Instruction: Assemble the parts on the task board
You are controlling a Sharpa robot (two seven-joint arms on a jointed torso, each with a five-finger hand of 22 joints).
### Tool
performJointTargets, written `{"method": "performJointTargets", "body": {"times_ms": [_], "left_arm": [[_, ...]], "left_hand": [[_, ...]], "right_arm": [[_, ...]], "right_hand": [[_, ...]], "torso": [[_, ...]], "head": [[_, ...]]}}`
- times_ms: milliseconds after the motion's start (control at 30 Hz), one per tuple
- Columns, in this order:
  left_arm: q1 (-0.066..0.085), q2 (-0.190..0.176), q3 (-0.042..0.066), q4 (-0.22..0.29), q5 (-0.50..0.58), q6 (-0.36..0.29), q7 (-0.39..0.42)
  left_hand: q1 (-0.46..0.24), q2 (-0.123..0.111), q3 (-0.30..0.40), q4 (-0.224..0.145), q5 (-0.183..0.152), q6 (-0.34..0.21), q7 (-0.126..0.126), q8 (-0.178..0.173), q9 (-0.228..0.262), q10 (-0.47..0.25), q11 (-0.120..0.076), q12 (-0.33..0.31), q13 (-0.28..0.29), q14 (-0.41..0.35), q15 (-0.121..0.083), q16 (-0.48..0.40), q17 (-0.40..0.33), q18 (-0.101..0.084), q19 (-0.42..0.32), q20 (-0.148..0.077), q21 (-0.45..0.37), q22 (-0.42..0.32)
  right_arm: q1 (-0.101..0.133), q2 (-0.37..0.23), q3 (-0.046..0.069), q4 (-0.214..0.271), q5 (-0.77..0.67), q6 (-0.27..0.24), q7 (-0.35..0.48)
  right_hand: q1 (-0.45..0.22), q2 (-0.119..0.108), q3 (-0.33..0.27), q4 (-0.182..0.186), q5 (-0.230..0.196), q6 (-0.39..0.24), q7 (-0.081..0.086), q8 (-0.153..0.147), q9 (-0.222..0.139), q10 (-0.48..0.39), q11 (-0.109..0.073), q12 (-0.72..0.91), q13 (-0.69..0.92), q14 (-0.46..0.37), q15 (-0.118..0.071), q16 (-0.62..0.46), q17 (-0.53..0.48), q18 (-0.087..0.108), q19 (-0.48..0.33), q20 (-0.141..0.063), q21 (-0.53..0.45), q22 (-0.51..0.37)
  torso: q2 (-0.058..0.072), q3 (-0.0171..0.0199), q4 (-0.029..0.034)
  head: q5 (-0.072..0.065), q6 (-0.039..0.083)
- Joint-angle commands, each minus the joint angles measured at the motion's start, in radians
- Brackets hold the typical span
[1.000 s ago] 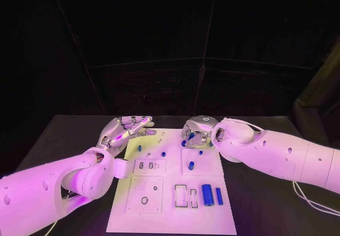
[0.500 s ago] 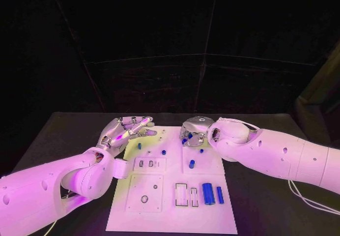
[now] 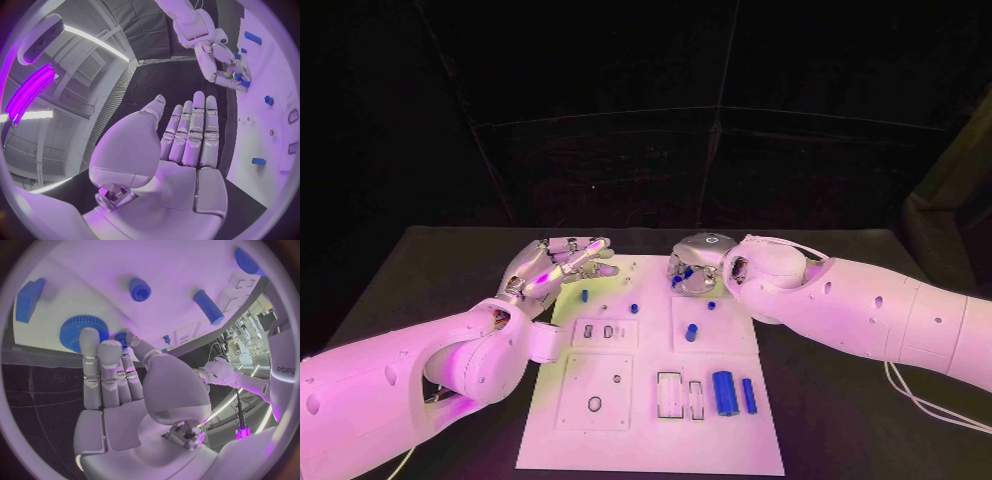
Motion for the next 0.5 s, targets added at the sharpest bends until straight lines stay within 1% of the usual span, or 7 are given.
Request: {"method": "performJointTargets", "body": {"times_ms": [33, 100, 133, 200, 300, 400, 500], "left_arm": [[0.001, -0.001, 0.000, -0.001, 0.001, 0.020, -0.003], [0.001, -0.002, 0.000, -0.002, 0.001, 0.020, -0.005], [0.001, -0.002, 0.000, -0.002, 0.001, 0.020, -0.005], [0.001, -0.003, 0.000, -0.002, 0.001, 0.021, -0.006], [0.001, -0.003, 0.000, -0.003, 0.001, 0.023, -0.006], [0.001, -0.003, 0.000, -0.002, 0.001, 0.024, -0.007], [0.001, -0.001, 0.000, -0.004, 0.001, 0.020, -0.008]], "left_hand": [[-0.001, 0.012, 0.000, -0.007, -0.003, 0.000, 0.005, -0.004, -0.001, -0.001, 0.008, -0.005, -0.001, 0.001, 0.008, -0.006, 0.001, 0.014, 0.004, 0.005, -0.005, -0.001], [0.000, 0.013, 0.001, -0.008, -0.003, 0.000, 0.005, -0.005, -0.001, -0.001, 0.009, -0.006, -0.001, 0.001, 0.008, -0.007, 0.002, 0.014, 0.004, 0.006, -0.006, -0.002], [0.000, 0.013, 0.001, -0.008, -0.003, 0.000, 0.005, -0.005, -0.001, -0.001, 0.009, -0.006, -0.001, 0.001, 0.008, -0.007, 0.002, 0.014, 0.004, 0.006, -0.006, -0.002], [0.000, 0.014, 0.002, -0.010, -0.003, 0.000, 0.005, -0.006, -0.001, -0.001, 0.009, -0.007, -0.001, 0.001, 0.008, -0.008, 0.002, 0.014, 0.005, 0.006, -0.007, -0.003], [0.000, 0.014, 0.003, -0.010, -0.003, 0.000, 0.005, -0.006, -0.001, -0.001, 0.009, -0.007, -0.001, 0.001, 0.008, -0.009, 0.003, 0.014, 0.005, 0.006, -0.007, -0.003], [0.000, 0.014, 0.003, -0.010, -0.003, 0.000, 0.005, -0.006, -0.001, -0.001, 0.009, -0.007, -0.001, 0.001, 0.008, -0.009, 0.003, 0.014, 0.005, 0.006, -0.007, -0.003], [0.000, 0.015, 0.004, -0.011, -0.003, 0.000, 0.005, -0.006, -0.001, -0.001, 0.009, -0.008, -0.001, 0.001, 0.008, -0.010, 0.003, 0.014, 0.005, 0.006, -0.008, -0.003]], "right_arm": [[-0.004, 0.000, -0.004, -0.001, -0.018, -0.003, 0.001], [-0.004, -0.002, -0.004, 0.009, -0.019, -0.050, 0.017], [-0.004, -0.004, -0.004, 0.013, -0.019, -0.069, 0.023], [-0.004, -0.006, -0.004, 0.024, -0.013, -0.115, 0.034], [-0.004, -0.009, -0.004, 0.038, -0.002, -0.189, 0.034], [-0.004, -0.003, -0.003, 0.034, 0.002, -0.227, 0.029], [0.002, 0.017, -0.003, 0.007, 0.008, -0.254, 0.023]], "right_hand": [[0.001, -0.011, 0.039, 0.003, -0.004, 0.013, -0.001, 0.004, 0.002, 0.011, -0.002, -0.002, 0.003, -0.004, -0.002, 0.014, 0.010, -0.004, -0.010, 0.000, 0.017, 0.012], [-0.001, -0.021, 0.067, 0.006, -0.006, 0.026, -0.002, 0.008, 0.003, 0.024, -0.005, 0.002, 0.004, -0.001, -0.003, 0.036, 0.031, -0.007, -0.006, -0.001, 0.039, 0.037], [-0.001, -0.023, 0.071, 0.007, -0.007, 0.029, -0.002, 0.009, 0.004, 0.028, -0.006, 0.003, 0.005, 0.001, -0.004, 0.043, 0.039, -0.008, -0.003, -0.001, 0.047, 0.047], [-0.001, -0.028, 0.083, 0.009, -0.009, 0.035, -0.002, 0.010, 0.004, 0.033, -0.006, 0.004, 0.005, 0.002, -0.005, 0.052, 0.048, -0.011, 0.001, -0.001, 0.060, 0.062], [0.002, -0.029, 0.101, 0.010, -0.010, 0.037, -0.001, 0.009, 0.003, 0.033, -0.006, 0.002, 0.005, 0.000, -0.004, 0.055, 0.048, -0.012, 0.001, -0.002, 0.069, 0.071], [0.006, -0.033, 0.121, 0.010, -0.016, 0.037, 0.001, 0.007, 0.003, 0.032, -0.005, -0.001, 0.004, -0.002, -0.003, 0.059, 0.050, -0.012, 0.000, -0.002, 0.077, 0.079], [0.005, -0.036, 0.126, 0.011, -0.017, 0.037, 0.001, 0.006, 0.003, 0.032, -0.005, -0.002, 0.004, -0.002, -0.003, 0.060, 0.050, -0.013, -0.001, -0.001, 0.080, 0.081]], "torso": [[0.002, 0.0006, 0.0006], [0.003, 0.0007, 0.0001], [0.003, 0.0008, 0.0002], [0.003, 0.0011, -0.0005], [0.004, 0.0000, -0.0006], [0.005, -0.0005, 0.0010], [0.005, -0.0011, 0.0049]], "head": [[0.001, -0.001], [0.002, -0.002], [0.002, -0.002], [0.004, 0.001], [0.005, 0.005], [0.005, 0.008], [0.003, 0.011]]}}
